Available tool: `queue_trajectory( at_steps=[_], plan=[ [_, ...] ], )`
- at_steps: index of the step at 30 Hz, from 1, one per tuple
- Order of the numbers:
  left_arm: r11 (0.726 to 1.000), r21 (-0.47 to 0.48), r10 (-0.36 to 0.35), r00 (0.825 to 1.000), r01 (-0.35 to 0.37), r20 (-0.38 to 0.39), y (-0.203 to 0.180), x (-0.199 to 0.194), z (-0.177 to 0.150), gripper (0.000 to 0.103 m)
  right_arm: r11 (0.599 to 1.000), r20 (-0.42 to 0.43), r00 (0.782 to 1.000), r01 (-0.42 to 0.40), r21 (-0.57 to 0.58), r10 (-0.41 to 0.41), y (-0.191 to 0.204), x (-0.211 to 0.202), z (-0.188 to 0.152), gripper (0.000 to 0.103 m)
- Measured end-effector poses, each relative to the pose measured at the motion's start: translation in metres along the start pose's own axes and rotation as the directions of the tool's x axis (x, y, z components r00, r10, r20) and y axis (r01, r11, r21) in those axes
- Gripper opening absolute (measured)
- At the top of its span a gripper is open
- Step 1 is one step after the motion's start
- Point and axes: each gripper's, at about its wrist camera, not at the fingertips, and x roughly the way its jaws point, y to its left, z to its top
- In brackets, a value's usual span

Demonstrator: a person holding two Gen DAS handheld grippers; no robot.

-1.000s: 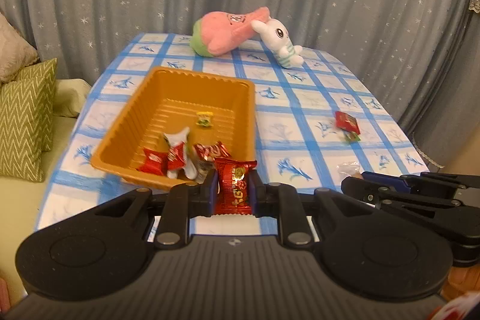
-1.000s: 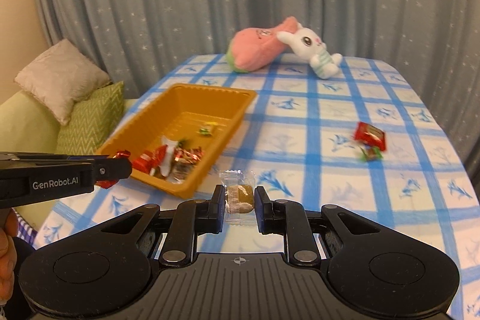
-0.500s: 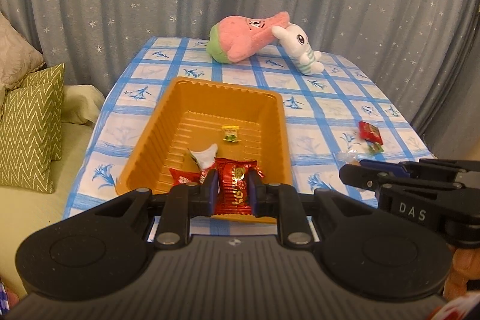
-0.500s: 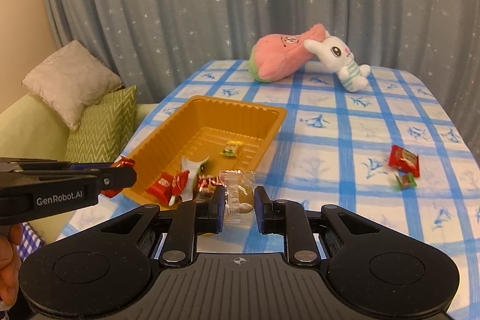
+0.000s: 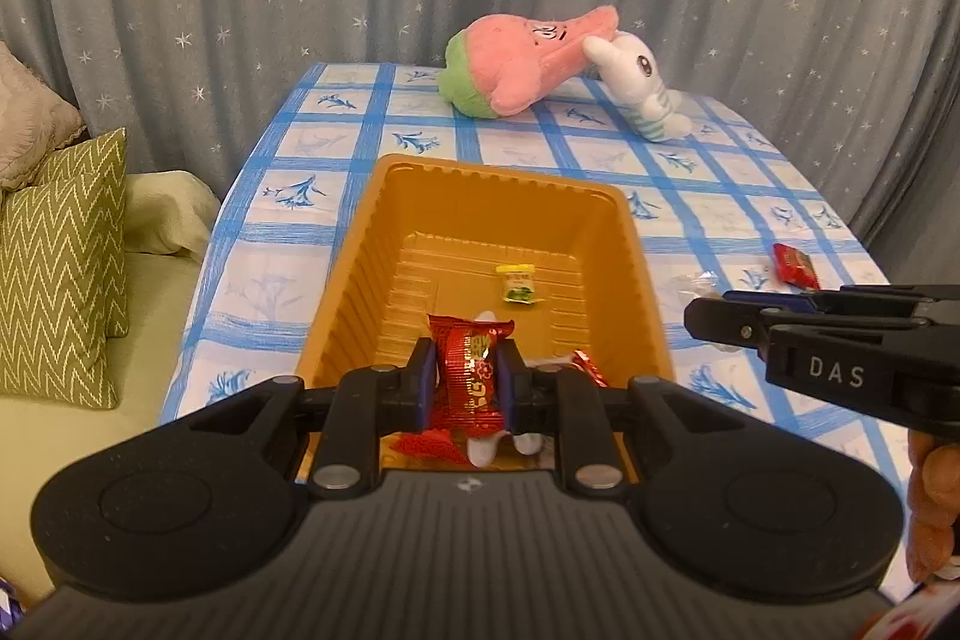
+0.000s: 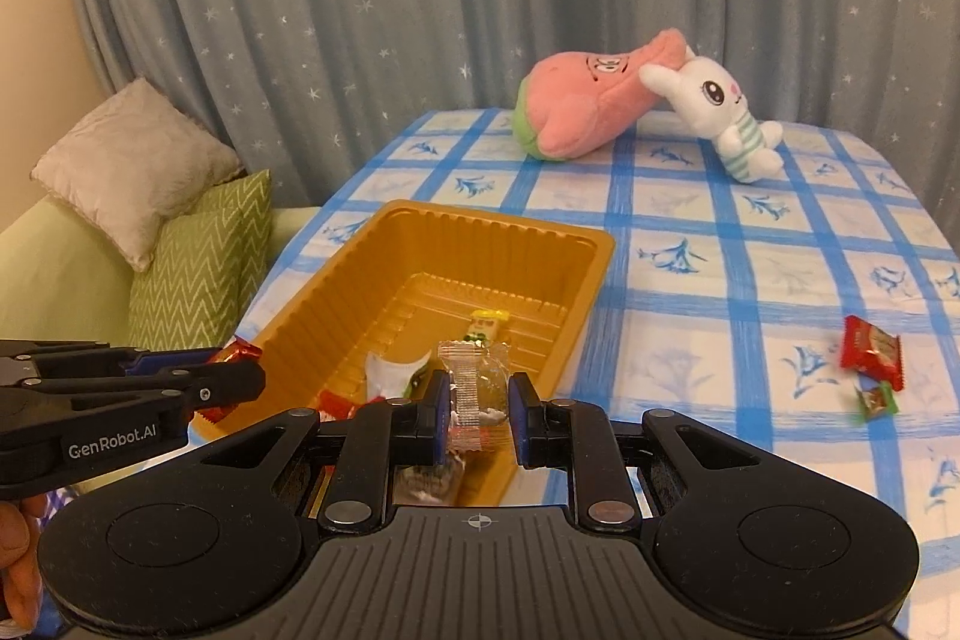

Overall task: Organize snacks
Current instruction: 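Open the left gripper into the tray while the right drops the caramel packet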

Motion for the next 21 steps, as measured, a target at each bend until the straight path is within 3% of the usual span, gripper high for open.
queue_trajectory(
  at_steps=[10, 21],
  plan=[
    [1.000, 0.007, -0.009, 1.000, 0.009, -0.005, 0.011, 0.033, 0.012, 0.024, 1.000, -0.011, 1.000, 0.008, 0.011, -0.008, -0.002, 0.024, 0.009, 0.021],
    [1.000, 0.006, 0.013, 1.000, -0.013, -0.008, 0.019, 0.026, 0.005, 0.028, 1.000, -0.017, 1.000, 0.000, 0.024, 0.000, -0.005, 0.031, 0.008, 0.021]
  ],
)
